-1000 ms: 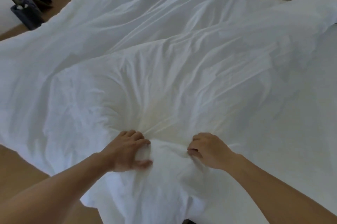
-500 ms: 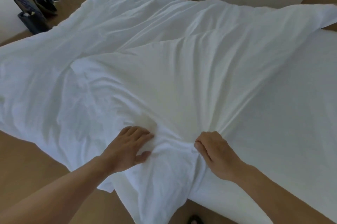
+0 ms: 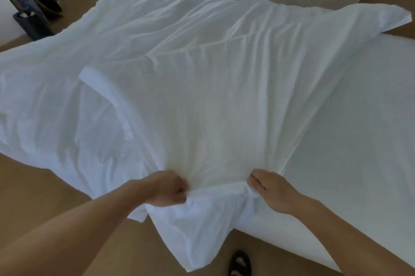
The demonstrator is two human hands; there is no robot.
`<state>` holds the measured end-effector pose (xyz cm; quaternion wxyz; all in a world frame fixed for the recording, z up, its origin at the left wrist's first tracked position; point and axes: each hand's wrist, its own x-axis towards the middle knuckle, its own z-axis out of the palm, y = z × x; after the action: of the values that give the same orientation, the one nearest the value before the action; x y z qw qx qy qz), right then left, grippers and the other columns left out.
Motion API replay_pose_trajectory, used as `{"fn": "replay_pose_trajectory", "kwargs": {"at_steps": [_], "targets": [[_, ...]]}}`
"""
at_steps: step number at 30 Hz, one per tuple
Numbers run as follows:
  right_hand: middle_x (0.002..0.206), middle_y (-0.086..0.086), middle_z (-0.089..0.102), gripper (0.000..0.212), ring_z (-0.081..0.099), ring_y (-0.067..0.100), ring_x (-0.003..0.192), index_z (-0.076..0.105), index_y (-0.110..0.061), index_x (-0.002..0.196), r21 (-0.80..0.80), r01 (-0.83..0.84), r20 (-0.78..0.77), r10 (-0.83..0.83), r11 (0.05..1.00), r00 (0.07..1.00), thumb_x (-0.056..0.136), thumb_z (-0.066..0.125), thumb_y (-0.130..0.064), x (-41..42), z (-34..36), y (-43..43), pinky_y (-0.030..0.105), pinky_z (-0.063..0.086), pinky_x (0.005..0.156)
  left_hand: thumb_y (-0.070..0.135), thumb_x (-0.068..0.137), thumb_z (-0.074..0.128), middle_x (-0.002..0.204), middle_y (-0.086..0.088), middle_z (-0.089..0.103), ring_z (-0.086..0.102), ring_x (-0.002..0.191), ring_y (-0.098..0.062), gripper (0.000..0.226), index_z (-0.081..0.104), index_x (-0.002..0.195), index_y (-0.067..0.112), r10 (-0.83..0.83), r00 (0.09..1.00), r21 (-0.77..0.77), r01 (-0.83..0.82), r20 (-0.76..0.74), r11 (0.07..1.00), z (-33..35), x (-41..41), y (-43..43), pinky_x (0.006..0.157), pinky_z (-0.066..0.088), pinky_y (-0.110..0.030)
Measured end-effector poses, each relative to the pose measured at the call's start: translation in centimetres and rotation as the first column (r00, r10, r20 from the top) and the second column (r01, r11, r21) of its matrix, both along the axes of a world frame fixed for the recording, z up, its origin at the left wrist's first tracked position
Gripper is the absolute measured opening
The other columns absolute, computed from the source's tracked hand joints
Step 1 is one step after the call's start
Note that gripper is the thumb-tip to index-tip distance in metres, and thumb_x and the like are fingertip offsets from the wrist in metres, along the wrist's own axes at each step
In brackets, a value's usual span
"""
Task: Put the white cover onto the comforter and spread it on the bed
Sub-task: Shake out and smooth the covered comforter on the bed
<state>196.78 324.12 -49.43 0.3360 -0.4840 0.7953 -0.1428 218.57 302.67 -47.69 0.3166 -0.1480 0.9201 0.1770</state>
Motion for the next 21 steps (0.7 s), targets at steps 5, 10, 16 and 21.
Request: {"fn": "replay_pose_trajectory", "kwargs": {"at_steps": [5, 10, 16, 21], "targets": [[0.083, -0.007, 0.055, 0.031, 0.054, 0.010, 0.076, 0.054, -0.021, 0.078, 0.248, -0.197, 0.028, 0.196, 0.948, 0.980, 0.101, 0.048, -0.042, 0.3, -0.4, -2.1, 0.025, 0.041, 0.072, 0.031, 0.087, 0.054, 0.072, 0.004, 0.054, 0.049, 0.068, -0.015, 0.023, 0.051, 0.067, 0.020, 0.167, 0.986, 0.059, -0.165, -0.020, 0.985, 0.6, -1.1, -3.0, 0.062, 0.040, -0.029], [0.114, -0.021, 0.050, 0.073, 0.045, 0.000, 0.107, 0.055, -0.035, 0.128, -0.162, -0.346, -0.309, 0.285, 0.924, 0.907, 0.073, 0.044, -0.082, 1.1, 3.7, -7.2, 0.021, 0.034, 0.094, 0.037, 0.073, 0.066, 0.144, 0.014, 0.035, 0.030, 0.135, -0.011, 0.081, 0.030, 0.146, 0.037, 0.008, 0.944, -0.120, -0.050, -0.328, 0.991, 0.4, 0.2, -6.2, 0.108, 0.032, -0.028], [0.110, 0.008, 0.063, 0.031, 0.058, 0.030, 0.104, 0.061, -0.013, 0.115, 0.101, -0.671, -0.263, 0.670, 0.734, 0.694, 0.103, 0.044, -0.036, 5.9, -0.3, -10.1, 0.036, 0.040, 0.090, 0.030, 0.076, 0.055, 0.163, 0.009, 0.018, 0.012, 0.151, -0.014, 0.080, 0.031, 0.152, 0.032, -0.042, 0.946, -0.174, -0.015, -0.322, 0.985, -2.5, 2.9, -9.2, 0.123, 0.015, -0.039], [0.079, 0.007, 0.062, 0.026, 0.057, 0.025, 0.080, 0.058, -0.012, 0.080, 0.199, -0.775, 0.197, 0.751, 0.599, 0.631, 0.095, 0.057, -0.034, 6.7, -0.9, -11.9, 0.031, 0.040, 0.070, 0.032, 0.077, 0.038, 0.113, -0.003, 0.066, 0.061, 0.105, -0.029, 0.050, 0.071, 0.112, 0.015, 0.042, 0.852, -0.215, -0.179, -0.522, 0.960, -2.1, 0.0, -13.7, 0.085, 0.053, -0.038]]}}
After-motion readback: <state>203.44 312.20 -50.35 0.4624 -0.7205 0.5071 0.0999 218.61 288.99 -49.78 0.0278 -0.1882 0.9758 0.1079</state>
